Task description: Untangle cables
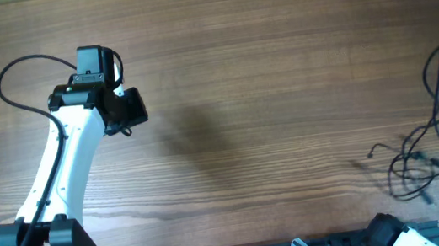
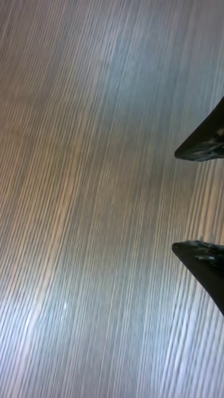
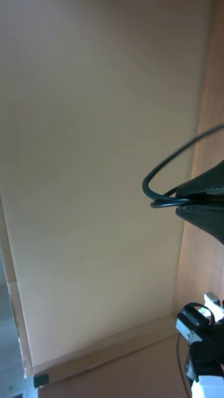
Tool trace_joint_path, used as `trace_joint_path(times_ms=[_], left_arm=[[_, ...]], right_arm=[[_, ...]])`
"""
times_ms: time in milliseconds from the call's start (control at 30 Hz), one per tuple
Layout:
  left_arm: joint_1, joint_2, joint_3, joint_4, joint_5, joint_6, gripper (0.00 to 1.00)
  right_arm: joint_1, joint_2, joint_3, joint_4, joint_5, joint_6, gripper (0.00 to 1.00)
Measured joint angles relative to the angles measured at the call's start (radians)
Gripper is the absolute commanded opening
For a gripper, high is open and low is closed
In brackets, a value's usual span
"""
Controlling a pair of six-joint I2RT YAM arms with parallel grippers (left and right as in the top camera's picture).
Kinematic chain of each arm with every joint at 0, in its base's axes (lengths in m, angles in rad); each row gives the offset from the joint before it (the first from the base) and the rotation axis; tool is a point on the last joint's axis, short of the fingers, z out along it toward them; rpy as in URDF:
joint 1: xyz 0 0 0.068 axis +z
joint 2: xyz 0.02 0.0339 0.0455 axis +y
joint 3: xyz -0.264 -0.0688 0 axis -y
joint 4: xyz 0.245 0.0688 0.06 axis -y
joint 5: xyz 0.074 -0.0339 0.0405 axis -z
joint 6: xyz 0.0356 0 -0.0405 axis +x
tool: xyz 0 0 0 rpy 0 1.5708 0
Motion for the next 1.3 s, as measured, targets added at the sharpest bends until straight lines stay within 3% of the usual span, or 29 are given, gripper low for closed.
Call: trace_joint_path(times_ms=[233,367,467,500,533,567,600,633,933,1033,1167,1267,1300], left_arm=[[-0.051,0.000,-0.002,-0.010,0.181,0.000,0.40],[-0.110,0.000,-0.002,-0.014,0.206,0.000,0.42],[-0.147,0.000,-0.004,-0.026,0.211,0.000,0.42],[-0.151,0.000,-0.004,-0.030,0.212,0.000,0.42],[-0.153,0.000,-0.004,-0.032,0.211,0.000,0.42],[-0.154,0.000,-0.004,-0.033,0.211,0.000,0.42],[-0.154,0.000,-0.004,-0.034,0.211,0.000,0.42],[-0.154,0.000,-0.004,-0.035,0.211,0.000,0.42],[-0.154,0.001,-0.006,-0.033,0.211,0.000,0.44],[-0.154,0.001,-0.006,-0.034,0.198,0.000,0.45],[-0.151,0.001,-0.006,-0.056,0.068,-0.060,0.47],[-0.135,0.001,-0.007,-0.201,-0.060,-0.187,0.53],[-0.130,0.003,-0.010,-0.328,-0.097,-0.251,0.58]], right_arm=[[0.000,0.192,-0.058,0.045,-0.085,0.031,0.04],[0.000,0.425,-0.068,0.237,-0.329,-0.008,0.04],[0.000,0.600,-0.069,0.467,-0.640,-0.026,0.04],[0.000,0.626,-0.069,0.503,-0.705,-0.026,0.09],[0.000,0.642,-0.069,0.517,-0.746,-0.027,0.36],[0.000,0.649,-0.069,0.510,-0.784,-0.028,0.73],[0.000,0.650,-0.067,0.471,-0.795,-0.029,0.91],[-0.001,0.650,-0.063,0.420,-0.795,-0.030,1.00],[-0.038,0.653,-0.049,-0.235,-0.518,-0.052,1.00],[-0.038,0.653,-0.049,-0.309,-0.487,-0.051,0.99],[-0.038,0.653,-0.049,-0.344,-0.464,-0.047,0.99],[-0.038,0.657,-0.052,-0.312,-0.459,-0.047,1.00],[-0.038,0.672,-0.053,-0.297,-0.462,-0.047,1.00]])
